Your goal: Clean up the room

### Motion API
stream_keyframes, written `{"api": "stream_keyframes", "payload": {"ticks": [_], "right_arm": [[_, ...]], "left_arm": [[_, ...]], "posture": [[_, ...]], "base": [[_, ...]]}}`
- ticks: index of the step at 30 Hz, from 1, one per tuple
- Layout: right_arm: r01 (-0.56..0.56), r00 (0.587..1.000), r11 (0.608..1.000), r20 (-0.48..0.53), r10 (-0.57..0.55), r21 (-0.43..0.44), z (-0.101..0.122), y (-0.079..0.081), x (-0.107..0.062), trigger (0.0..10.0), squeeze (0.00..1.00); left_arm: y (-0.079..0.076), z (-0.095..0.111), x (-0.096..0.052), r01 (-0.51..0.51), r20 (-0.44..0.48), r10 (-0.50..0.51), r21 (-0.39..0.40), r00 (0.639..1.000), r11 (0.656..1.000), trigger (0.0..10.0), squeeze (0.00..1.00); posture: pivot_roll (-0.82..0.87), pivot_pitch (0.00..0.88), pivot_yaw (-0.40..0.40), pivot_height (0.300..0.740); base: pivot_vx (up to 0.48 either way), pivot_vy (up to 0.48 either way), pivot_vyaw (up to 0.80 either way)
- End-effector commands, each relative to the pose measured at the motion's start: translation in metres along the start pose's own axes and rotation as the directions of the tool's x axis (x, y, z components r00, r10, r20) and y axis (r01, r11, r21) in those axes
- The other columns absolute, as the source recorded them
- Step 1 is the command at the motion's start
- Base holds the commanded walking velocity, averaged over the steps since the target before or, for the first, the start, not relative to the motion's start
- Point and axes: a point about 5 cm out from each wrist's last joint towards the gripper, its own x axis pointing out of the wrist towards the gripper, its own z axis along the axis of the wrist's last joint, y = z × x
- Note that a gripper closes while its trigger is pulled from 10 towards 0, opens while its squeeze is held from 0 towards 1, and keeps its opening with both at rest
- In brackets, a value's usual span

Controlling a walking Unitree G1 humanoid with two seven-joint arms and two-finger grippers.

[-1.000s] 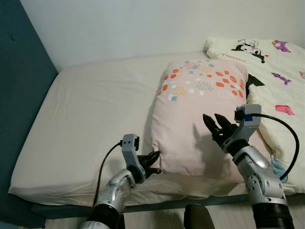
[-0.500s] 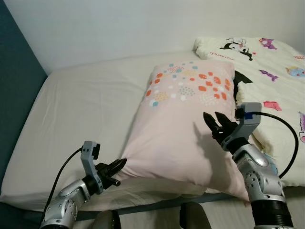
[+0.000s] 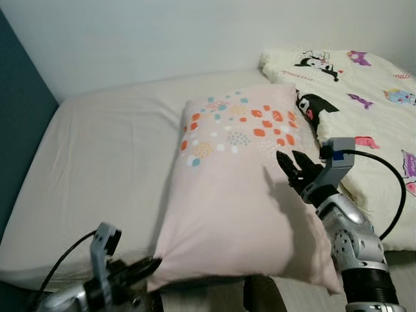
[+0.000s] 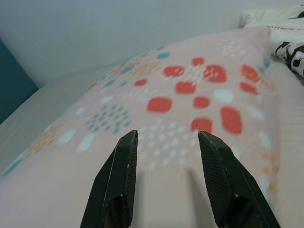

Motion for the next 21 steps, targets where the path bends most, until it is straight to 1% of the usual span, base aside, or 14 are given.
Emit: {"api": "stream_keyframes", "payload": {"ticks": [1,3,5,8,9,11,12,13,14,15,17,18,19,21], "right_arm": [[-0.005,1.0,1.0,-0.008,0.005,0.001,-0.004,0.001,0.0,10.0,0.0],[-0.006,1.0,1.0,-0.008,0.006,0.001,-0.004,0.001,0.001,10.0,0.0],[-0.007,1.0,1.0,-0.009,0.007,0.002,-0.004,0.0,0.001,10.0,0.0],[-0.005,1.0,1.0,-0.01,0.005,0.003,-0.005,0.0,0.001,10.0,0.0],[-0.004,1.0,1.0,-0.01,0.004,0.004,-0.006,0.0,0.002,10.0,0.0],[-0.003,1.0,1.0,-0.01,0.003,0.005,-0.006,0.0,0.002,10.0,0.0],[-0.003,1.0,1.0,-0.011,0.003,0.005,-0.006,0.001,0.003,10.0,0.0],[-0.004,1.0,1.0,-0.012,0.004,0.013,-0.007,0.001,0.003,10.0,0.0],[-0.004,1.0,1.0,-0.014,0.004,0.014,-0.008,0.002,0.004,10.0,0.0],[0.001,1.0,1.0,-0.015,-0.001,0.012,-0.008,0.002,0.004,10.0,0.02],[0.012,1.0,1.0,-0.018,-0.012,0.009,-0.009,0.001,0.003,10.0,0.03],[0.024,1.0,1.0,-0.021,-0.024,0.001,-0.009,-0.001,0.003,10.0,0.0],[0.054,0.998,0.999,-0.032,-0.054,-0.006,-0.01,-0.005,0.002,10.0,0.0],[0.066,0.997,0.998,-0.037,-0.067,-0.007,-0.01,-0.006,0.002,10.0,0.0]], "left_arm": [[-0.015,-0.012,-0.013,0.067,-0.074,-0.071,-0.057,0.995,0.996,0.0,0.0],[-0.022,-0.014,-0.015,0.093,-0.09,-0.099,-0.068,0.991,0.993,0.0,0.0],[-0.037,-0.023,-0.019,0.146,-0.139,-0.158,-0.092,0.978,0.985,0.0,0.0],[-0.044,-0.033,-0.015,0.129,-0.164,-0.135,-0.051,0.977,0.99,0.0,0.0],[-0.041,-0.036,-0.009,0.059,-0.151,-0.057,0.003,0.987,0.998,0.0,0.0],[-0.037,-0.036,-0.006,0.016,-0.137,-0.013,0.027,0.99,0.999,0.0,0.0],[-0.028,-0.035,0.001,-0.074,-0.113,0.083,0.085,0.99,0.994,5.8,0.0],[-0.018,-0.03,0.007,-0.153,-0.071,0.161,0.106,0.984,0.983,10.0,0.0],[-0.012,-0.025,0.01,-0.209,-0.035,0.214,0.123,0.976,0.97,10.0,1.0],[-0.007,-0.021,0.013,-0.249,-0.003,0.252,0.127,0.968,0.96,10.0,1.0],[-0.005,-0.017,0.015,-0.258,0.017,0.258,0.121,0.966,0.959,10.0,1.0],[-0.002,-0.013,0.016,-0.272,0.036,0.27,0.133,0.962,0.953,10.0,1.0],[0.009,0.0,0.015,-0.348,0.09,0.338,0.151,0.937,0.925,10.0,1.0],[0.014,0.006,0.014,-0.38,0.114,0.365,0.15,0.924,0.913,10.0,1.0]], "posture": [[-0.01,0.195,0.023,0.599],[-0.01,0.195,0.023,0.599],[-0.01,0.193,0.021,0.599],[0.0,0.19,0.019,0.599],[0.0,0.187,0.016,0.599],[0.0,0.187,0.016,0.599],[0.0,0.184,0.015,0.599],[0.0,0.181,0.014,0.599],[0.0,0.181,0.014,0.599],[0.0,0.18,0.016,0.599],[0.0,0.18,0.016,0.599],[-0.01,0.178,0.014,0.599],[-0.01,0.176,0.016,0.599],[-0.01,0.176,0.016,0.599]], "base": [[0.0,0.0,0.0],[0.0,0.0,0.0],[0.0,0.0,0.0],[0.0,0.0,0.0],[0.0,0.0,0.0],[0.0,0.0,0.0],[0.0,0.0,0.0],[0.0,0.0,0.0],[0.0,0.0,0.0],[0.0,0.0,0.0],[0.0,0.0,0.0],[0.0,0.0,0.0],[0.0,0.0,0.0],[0.0,0.0,0.0]]}}
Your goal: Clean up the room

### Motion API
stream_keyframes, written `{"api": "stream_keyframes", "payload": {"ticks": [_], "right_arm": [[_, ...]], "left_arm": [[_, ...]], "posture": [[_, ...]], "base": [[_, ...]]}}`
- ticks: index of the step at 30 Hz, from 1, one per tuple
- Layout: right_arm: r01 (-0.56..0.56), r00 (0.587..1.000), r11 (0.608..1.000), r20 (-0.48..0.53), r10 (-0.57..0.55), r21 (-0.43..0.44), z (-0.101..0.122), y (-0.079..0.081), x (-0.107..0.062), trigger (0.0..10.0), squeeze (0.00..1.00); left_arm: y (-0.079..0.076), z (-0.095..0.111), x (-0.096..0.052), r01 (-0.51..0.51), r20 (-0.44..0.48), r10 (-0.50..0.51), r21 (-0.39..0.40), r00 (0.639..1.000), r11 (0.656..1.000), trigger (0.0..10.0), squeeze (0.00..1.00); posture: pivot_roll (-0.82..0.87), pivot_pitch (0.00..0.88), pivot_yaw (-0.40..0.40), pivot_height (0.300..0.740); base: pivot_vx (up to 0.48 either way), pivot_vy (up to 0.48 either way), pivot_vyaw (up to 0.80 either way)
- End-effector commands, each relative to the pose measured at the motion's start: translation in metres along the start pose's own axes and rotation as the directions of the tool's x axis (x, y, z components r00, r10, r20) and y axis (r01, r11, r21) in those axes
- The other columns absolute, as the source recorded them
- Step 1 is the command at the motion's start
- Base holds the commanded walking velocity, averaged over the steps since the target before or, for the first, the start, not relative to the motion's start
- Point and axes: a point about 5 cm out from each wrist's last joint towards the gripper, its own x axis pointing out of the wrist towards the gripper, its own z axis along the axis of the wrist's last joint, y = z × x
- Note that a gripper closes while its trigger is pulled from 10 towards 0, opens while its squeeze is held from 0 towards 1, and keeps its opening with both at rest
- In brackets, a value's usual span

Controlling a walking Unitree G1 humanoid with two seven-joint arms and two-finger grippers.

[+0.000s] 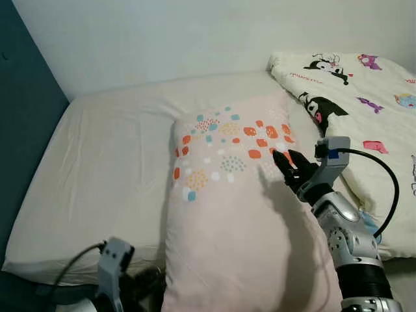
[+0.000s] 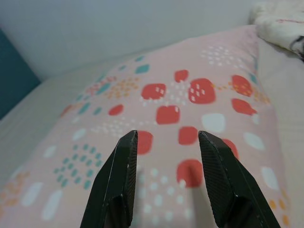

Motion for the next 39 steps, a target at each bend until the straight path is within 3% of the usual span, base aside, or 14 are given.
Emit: {"api": "stream_keyframes", "payload": {"ticks": [1,2,7,9,10,11,12,13,14,17,18,19,32,39], "right_arm": [[0.05,0.998,0.999,-0.026,-0.049,0.001,-0.004,-0.008,-0.002,10.0,0.0],[0.069,0.997,0.998,-0.046,-0.069,0.0,-0.006,-0.011,-0.002,10.0,0.0],[0.179,0.975,0.984,-0.128,-0.18,-0.024,-0.013,-0.025,-0.004,10.0,0.0],[0.231,0.958,0.973,-0.168,-0.232,-0.025,-0.017,-0.034,-0.007,10.0,0.14],[0.28,0.939,0.96,-0.203,-0.277,-0.017,-0.021,-0.043,-0.011,10.0,0.69],[0.28,0.939,0.96,-0.203,-0.277,-0.017,-0.021,-0.043,-0.011,10.0,0.69],[0.299,0.929,0.954,-0.231,-0.29,0.003,-0.023,-0.05,-0.016,10.0,1.0],[0.318,0.916,0.948,-0.265,-0.302,0.019,-0.024,-0.057,-0.021,10.0,1.0],[0.318,0.905,0.947,-0.308,-0.292,0.036,-0.025,-0.062,-0.026,10.0,1.0],[0.29,0.888,0.956,-0.382,-0.255,0.035,-0.028,-0.067,-0.034,10.0,1.0],[0.265,0.882,0.961,-0.423,-0.209,0.08,-0.03,-0.07,-0.042,10.0,1.0],[0.25,0.875,0.962,-0.452,-0.176,0.11,-0.031,-0.074,-0.049,10.0,1.0],[0.111,0.896,0.943,-0.442,0.042,0.313,-0.046,-0.065,-0.054,10.0,1.0],[0.108,0.889,0.927,-0.452,0.072,0.359,-0.053,-0.067,-0.056,10.0,1.0]], "left_arm": [[0.018,0.005,-0.004,-0.114,0.034,0.115,-0.026,0.993,0.993,10.0,1.0],[0.024,0.01,-0.004,-0.133,0.059,0.136,-0.056,0.989,0.99,10.0,0.0],[0.046,0.029,-0.005,-0.207,0.147,0.228,-0.147,0.962,0.967,10.0,0.0],[0.056,0.038,-0.004,-0.218,0.19,0.258,-0.205,0.947,0.954,10.0,0.0],[0.06,0.043,0.001,-0.196,0.212,0.251,-0.247,0.944,0.949,10.0,0.0],[0.06,0.043,0.001,-0.196,0.212,0.251,-0.247,0.944,0.949,10.0,0.0],[0.06,0.045,0.008,-0.154,0.222,0.222,-0.289,0.949,0.945,10.0,0.0],[0.058,0.047,0.016,-0.115,0.226,0.194,-0.321,0.955,0.94,10.0,0.68],[0.054,0.046,0.023,-0.075,0.219,0.159,-0.35,0.963,0.934,10.0,0.68],[0.048,0.044,0.03,-0.019,0.213,0.106,-0.372,0.971,0.928,10.0,0.65],[0.042,0.042,0.034,0.024,0.21,0.066,-0.397,0.975,0.917,10.0,0.14],[0.038,0.038,0.039,0.055,0.201,0.036,-0.432,0.979,0.9,10.0,0.0],[0.001,0.022,0.072,0.272,0.173,-0.209,-0.588,0.962,0.762,10.0,0.0],[-0.014,0.019,0.084,0.3,0.175,-0.245,-0.598,0.954,0.743,10.0,0.0]], "posture": [[-0.01,0.175,0.016,0.599],[-0.01,0.175,0.017,0.599],[-0.01,0.174,0.017,0.599],[-0.01,0.171,0.016,0.599],[-0.01,0.167,0.015,0.599],[-0.01,0.167,0.015,0.599],[-0.02,0.166,0.018,0.599],[-0.02,0.166,0.02,0.599],[-0.02,0.167,0.02,0.599],[-0.03,0.165,0.019,0.599],[-0.03,0.17,0.023,0.599],[-0.04,0.176,0.026,0.599],[-0.03,0.218,0.033,0.599],[-0.03,0.239,0.03,0.599]], "base": [[0.0,0.0,0.0],[0.0,0.0,0.0],[0.0,0.0,0.0],[0.0,0.0,0.0],[0.0,0.0,0.0],[0.0,0.0,0.0],[0.0,0.0,0.0],[0.0,0.0,0.0],[0.0,0.0,0.0],[0.0,0.0,0.0],[0.0,0.0,0.0],[0.0,0.0,0.0],[0.0,0.0,0.0],[0.0,0.0,0.0]]}}
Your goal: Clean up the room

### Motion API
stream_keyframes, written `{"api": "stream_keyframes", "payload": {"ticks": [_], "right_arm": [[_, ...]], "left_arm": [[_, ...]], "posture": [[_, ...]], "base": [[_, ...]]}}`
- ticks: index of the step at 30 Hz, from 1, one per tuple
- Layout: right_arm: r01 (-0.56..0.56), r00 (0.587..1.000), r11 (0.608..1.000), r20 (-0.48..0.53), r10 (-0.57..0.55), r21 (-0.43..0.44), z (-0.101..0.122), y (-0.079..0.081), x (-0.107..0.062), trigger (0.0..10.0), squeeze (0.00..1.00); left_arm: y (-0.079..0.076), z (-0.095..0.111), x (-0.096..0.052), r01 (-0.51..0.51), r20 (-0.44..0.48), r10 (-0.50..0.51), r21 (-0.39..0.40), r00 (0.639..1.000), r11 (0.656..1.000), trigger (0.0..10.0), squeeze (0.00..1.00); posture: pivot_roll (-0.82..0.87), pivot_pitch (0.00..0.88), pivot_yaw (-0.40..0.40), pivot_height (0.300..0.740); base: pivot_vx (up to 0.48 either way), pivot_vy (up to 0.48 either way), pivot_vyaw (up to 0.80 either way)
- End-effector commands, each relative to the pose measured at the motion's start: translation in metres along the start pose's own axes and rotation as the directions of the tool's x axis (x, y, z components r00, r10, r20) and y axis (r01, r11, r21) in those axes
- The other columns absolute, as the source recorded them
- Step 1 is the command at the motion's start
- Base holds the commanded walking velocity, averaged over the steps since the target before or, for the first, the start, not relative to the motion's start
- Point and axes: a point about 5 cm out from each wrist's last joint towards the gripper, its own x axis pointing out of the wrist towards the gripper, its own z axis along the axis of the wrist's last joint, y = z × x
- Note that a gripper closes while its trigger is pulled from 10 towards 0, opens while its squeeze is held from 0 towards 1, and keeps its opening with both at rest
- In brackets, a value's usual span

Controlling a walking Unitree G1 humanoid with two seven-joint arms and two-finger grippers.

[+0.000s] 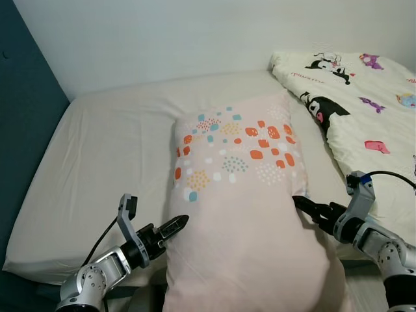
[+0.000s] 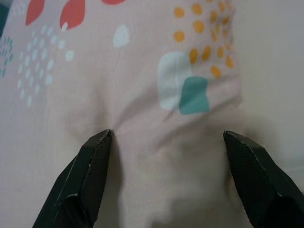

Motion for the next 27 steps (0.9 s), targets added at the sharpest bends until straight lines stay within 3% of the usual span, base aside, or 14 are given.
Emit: {"api": "stream_keyframes", "payload": {"ticks": [1,11,21,22,25,26,27], "right_arm": [[-0.003,0.999,1.0,-0.039,0.004,0.025,-0.01,-0.005,-0.001,10.0,1.0],[0.022,0.996,1.0,-0.087,-0.021,0.009,-0.018,-0.016,-0.011,10.0,1.0],[0.043,0.994,0.999,-0.102,-0.041,0.014,-0.018,-0.034,-0.032,10.0,1.0],[0.065,0.992,0.998,-0.112,-0.066,-0.005,-0.023,-0.038,-0.033,10.0,0.75],[0.08,0.989,0.997,-0.12,-0.082,-0.02,-0.026,-0.04,-0.032,10.0,0.75],[0.082,0.99,0.997,-0.116,-0.083,-0.015,-0.03,-0.039,-0.03,10.0,0.44],[0.079,0.991,0.997,-0.108,-0.079,-0.004,-0.036,-0.037,-0.023,10.0,0.0]], "left_arm": [[0.002,-0.012,0.004,-0.001,-0.041,0.001,-0.009,0.999,1.0,10.0,0.0],[0.002,-0.02,0.013,-0.006,-0.064,0.007,0.007,0.998,1.0,10.0,0.0],[0.0,-0.01,0.012,0.017,-0.04,-0.018,-0.017,0.999,1.0,10.0,0.0],[0.001,-0.012,0.013,0.013,-0.043,-0.014,-0.015,0.999,1.0,10.0,0.0],[0.002,-0.013,0.013,0.01,-0.046,-0.011,-0.013,0.999,1.0,10.0,0.0],[0.002,-0.015,0.014,0.008,-0.049,-0.009,-0.012,0.999,1.0,10.0,0.0],[0.002,-0.021,0.019,0.006,-0.058,-0.007,-0.018,0.998,1.0,10.0,0.0]], "posture": [[-0.03,0.244,0.03,0.599],[-0.03,0.264,0.038,0.599],[-0.02,0.272,0.047,0.599],[-0.02,0.273,0.05,0.599],[-0.02,0.273,0.05,0.599],[-0.02,0.276,0.052,0.599],[-0.01,0.279,0.051,0.599]], "base": [[0.0,0.0,0.0],[0.0,0.0,0.0],[0.0,0.0,0.0],[0.0,0.0,0.0],[0.0,0.0,0.0],[0.0,0.0,0.0],[0.0,0.0,0.0]]}}
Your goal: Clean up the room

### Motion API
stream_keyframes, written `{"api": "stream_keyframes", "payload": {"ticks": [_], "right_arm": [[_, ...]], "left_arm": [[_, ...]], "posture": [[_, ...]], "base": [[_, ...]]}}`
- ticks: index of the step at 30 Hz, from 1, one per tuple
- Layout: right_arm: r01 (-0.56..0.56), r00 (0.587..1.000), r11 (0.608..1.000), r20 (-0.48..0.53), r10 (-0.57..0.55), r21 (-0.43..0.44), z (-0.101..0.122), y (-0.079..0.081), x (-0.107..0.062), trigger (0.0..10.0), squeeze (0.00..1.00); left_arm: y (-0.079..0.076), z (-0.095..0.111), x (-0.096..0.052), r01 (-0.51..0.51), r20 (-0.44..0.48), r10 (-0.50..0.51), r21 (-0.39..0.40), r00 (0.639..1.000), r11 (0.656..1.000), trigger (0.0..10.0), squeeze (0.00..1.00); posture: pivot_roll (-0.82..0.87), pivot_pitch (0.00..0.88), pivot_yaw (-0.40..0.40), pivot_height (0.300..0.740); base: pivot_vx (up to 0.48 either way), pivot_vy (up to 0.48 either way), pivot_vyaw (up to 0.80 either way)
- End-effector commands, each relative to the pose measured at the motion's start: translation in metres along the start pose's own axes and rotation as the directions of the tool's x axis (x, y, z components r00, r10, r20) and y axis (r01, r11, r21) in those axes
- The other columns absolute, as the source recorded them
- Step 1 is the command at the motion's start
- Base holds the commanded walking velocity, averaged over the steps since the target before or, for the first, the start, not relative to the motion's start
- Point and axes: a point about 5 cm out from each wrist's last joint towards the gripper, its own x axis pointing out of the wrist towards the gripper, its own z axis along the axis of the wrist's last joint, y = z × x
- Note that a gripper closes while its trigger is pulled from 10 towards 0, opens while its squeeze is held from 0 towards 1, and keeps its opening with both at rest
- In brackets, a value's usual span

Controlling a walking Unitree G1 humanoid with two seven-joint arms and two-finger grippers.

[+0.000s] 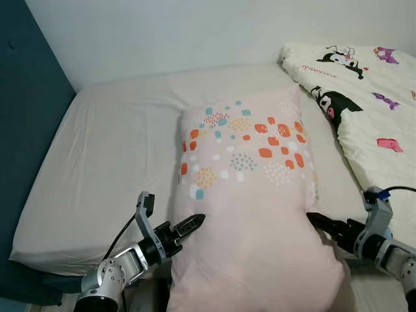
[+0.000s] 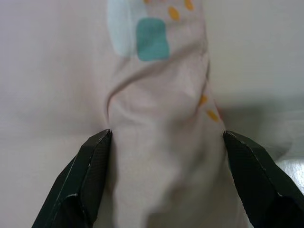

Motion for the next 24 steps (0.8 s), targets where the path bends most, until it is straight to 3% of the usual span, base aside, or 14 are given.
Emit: {"api": "stream_keyframes", "payload": {"ticks": [1,12,21,22,24], "right_arm": [[0.025,0.998,0.999,-0.05,-0.024,0.021,-0.019,-0.002,0.005,10.0,0.0],[-0.014,0.997,1.0,-0.074,0.015,0.005,-0.033,0.014,0.024,10.0,0.0],[-0.04,0.997,0.999,-0.072,0.041,0.01,-0.039,0.023,0.034,10.0,0.0],[-0.053,0.997,0.998,-0.062,0.055,0.024,-0.041,0.028,0.038,10.0,0.0],[-0.053,0.997,0.998,-0.062,0.055,0.024,-0.041,0.028,0.038,10.0,0.0]], "left_arm": [[0.004,-0.011,0.001,-0.021,-0.027,0.021,-0.02,0.999,1.0,10.0,0.0],[-0.001,-0.036,0.018,-0.009,-0.071,0.003,-0.092,0.997,0.996,10.0,0.0],[-0.019,-0.048,0.029,0.071,-0.051,-0.082,-0.187,0.995,0.98,10.0,0.0],[-0.029,-0.047,0.035,0.123,-0.009,-0.129,-0.238,0.992,0.963,10.0,0.0],[-0.029,-0.047,0.035,0.123,-0.009,-0.129,-0.238,0.992,0.963,10.0,0.0]], "posture": [[-0.01,0.279,0.051,0.599],[-0.01,0.285,0.05,0.599],[-0.01,0.286,0.051,0.599],[0.0,0.283,0.05,0.599],[0.0,0.283,0.05,0.599]], "base": [[0.0,0.0,0.0],[0.0,0.0,0.0],[0.0,0.0,0.0],[0.0,0.0,0.0],[0.0,0.0,0.0]]}}
